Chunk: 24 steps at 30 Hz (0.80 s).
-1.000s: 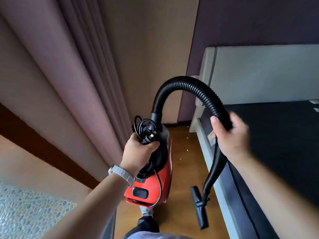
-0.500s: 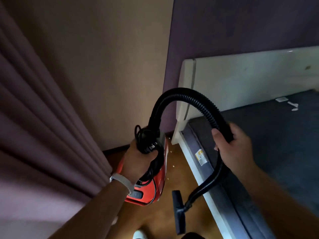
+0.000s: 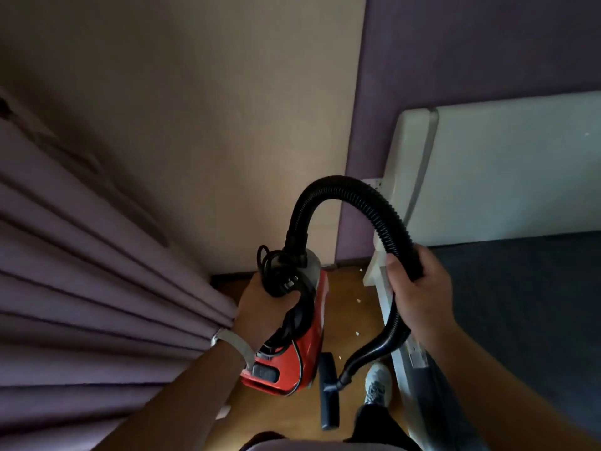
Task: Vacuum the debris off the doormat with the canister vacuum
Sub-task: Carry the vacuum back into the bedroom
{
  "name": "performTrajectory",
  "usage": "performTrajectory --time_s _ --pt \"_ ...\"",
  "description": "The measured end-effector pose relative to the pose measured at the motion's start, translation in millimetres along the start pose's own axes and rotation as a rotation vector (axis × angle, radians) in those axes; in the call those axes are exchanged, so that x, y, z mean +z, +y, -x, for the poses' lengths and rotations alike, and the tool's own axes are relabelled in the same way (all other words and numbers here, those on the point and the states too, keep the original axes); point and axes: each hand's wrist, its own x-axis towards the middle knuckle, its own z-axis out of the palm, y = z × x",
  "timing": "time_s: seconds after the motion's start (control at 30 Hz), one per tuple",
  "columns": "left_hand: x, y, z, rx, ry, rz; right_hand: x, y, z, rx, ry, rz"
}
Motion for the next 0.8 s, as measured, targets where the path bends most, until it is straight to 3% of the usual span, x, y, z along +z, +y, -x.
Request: performTrajectory --time_s 0.33,0.8 --pt "65 -4 -69 -0.184 0.050 -0.153 1 71 -107 0.162 -0.226 0.018" --pt "146 -91 -177 -0.326 -0.084 -0.167 34 164 -194 0.095 -0.161 0.266"
